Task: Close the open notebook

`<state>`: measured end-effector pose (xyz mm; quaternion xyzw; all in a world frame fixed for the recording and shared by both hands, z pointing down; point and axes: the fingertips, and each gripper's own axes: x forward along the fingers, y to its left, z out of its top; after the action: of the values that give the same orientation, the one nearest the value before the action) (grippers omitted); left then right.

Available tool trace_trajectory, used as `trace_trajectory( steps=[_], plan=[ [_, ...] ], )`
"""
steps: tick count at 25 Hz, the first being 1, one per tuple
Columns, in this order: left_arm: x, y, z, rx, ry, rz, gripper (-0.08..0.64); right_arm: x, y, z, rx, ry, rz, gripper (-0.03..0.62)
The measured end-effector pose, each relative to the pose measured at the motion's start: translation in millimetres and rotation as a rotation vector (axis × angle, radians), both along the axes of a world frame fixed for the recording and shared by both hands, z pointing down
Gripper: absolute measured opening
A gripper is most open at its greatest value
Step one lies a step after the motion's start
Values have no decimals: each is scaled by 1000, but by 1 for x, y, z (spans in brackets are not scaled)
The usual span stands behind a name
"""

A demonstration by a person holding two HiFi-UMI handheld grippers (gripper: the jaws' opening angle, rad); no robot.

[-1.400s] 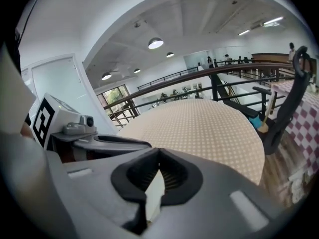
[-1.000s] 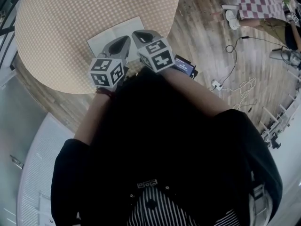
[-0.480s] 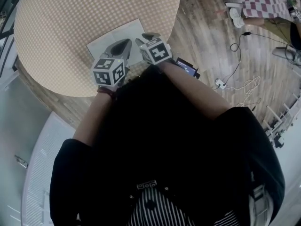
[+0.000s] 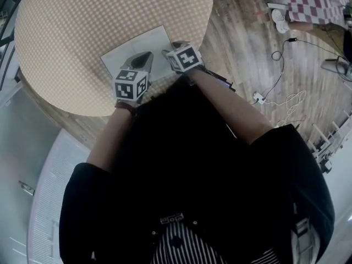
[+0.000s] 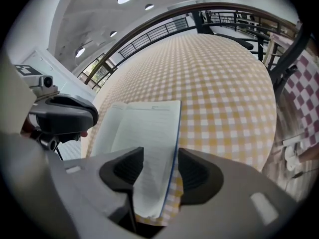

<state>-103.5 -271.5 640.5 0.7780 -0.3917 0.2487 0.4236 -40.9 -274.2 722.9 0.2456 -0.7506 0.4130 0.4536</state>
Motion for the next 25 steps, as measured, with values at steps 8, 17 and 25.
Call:
trace_trajectory(
  steps=[8,17,25],
  plan=[
    [-17,1,43,-77,-36,-35,3,-1,0,2,-31,-35,3,209],
    [-29,16,66,-135,-30,-62,3,1,4,4,-62,-28,42,209],
    [-29,17,74,-145,26,-42,3,-7,9,-4,-78,-105,61,239]
  ],
)
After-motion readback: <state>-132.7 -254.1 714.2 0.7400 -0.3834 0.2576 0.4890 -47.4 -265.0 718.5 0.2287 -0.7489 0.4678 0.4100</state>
